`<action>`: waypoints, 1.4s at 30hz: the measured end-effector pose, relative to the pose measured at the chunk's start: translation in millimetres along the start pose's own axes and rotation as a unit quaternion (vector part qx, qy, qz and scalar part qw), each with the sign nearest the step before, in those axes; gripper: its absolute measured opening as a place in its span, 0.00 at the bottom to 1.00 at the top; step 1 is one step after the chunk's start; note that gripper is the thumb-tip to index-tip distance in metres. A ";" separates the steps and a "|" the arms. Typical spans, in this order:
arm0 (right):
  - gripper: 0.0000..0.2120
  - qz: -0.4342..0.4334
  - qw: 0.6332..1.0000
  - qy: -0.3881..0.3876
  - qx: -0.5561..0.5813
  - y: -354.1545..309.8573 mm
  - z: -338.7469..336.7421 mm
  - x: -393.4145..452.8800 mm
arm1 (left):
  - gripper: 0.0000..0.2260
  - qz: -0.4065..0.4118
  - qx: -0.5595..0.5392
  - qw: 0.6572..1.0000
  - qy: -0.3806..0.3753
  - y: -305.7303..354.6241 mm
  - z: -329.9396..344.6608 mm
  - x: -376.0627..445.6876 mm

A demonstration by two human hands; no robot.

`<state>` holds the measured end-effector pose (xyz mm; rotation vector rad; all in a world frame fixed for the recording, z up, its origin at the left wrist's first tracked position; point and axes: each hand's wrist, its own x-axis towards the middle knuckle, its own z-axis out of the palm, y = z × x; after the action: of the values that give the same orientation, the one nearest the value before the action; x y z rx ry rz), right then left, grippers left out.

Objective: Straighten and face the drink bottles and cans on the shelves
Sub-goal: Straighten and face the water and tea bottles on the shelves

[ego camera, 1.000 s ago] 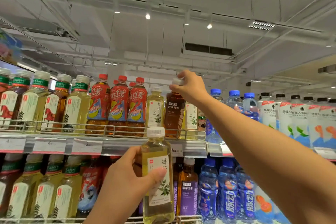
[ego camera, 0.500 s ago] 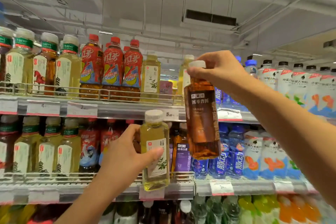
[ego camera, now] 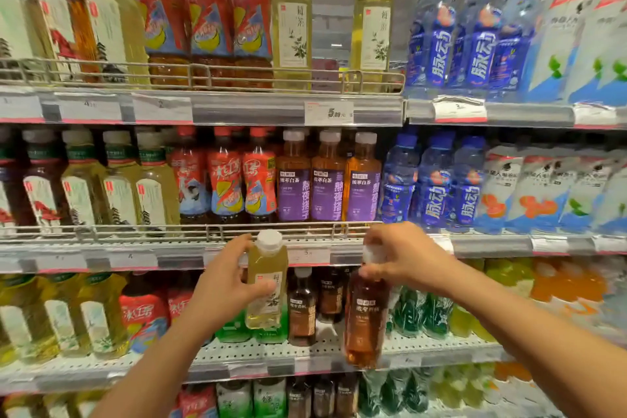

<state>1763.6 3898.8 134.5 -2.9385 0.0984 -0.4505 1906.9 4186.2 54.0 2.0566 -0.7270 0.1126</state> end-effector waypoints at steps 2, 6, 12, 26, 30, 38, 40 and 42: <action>0.22 0.015 1.000 0.004 0.010 3.9 34.0 -0.1 | 0.38 -0.010 0.011 1.000 0.009 -9.3 1.8 1.6; 0.21 0.027 0.999 0.023 0.007 3.6 87.9 7.7 | 0.37 -0.036 0.018 0.999 0.031 -21.7 4.3 7.6; 0.15 0.016 0.999 0.023 -0.022 6.1 145.9 24.8 | 0.40 -0.027 0.066 0.996 0.043 -26.6 5.0 9.7; 0.12 0.074 0.995 0.006 -0.061 5.1 177.6 58.3 | 0.48 -0.015 0.123 0.992 0.032 -30.4 11.1 9.4; 0.22 0.088 0.996 -0.033 -0.010 10.1 182.8 62.7 | 0.50 -0.026 0.106 0.994 0.017 -28.5 12.0 6.7; 0.33 0.010 0.999 -0.023 0.036 1.0 163.7 12.3 | 0.35 -0.015 -0.004 1.000 0.026 -18.2 32.3 -14.5; 0.25 -0.025 0.990 0.009 0.140 -11.9 144.9 -2.1 | 0.33 -0.018 -0.031 0.999 0.018 -10.2 40.1 -19.6; 0.20 -0.040 0.955 0.017 0.295 -27.6 119.9 -10.4 | 0.30 -0.020 -0.047 0.999 0.010 2.4 45.8 -22.5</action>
<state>1791.0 3945.4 23.5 -2.3523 -0.1318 -0.4477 1878.2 4158.9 21.7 1.9764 -0.6652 0.0745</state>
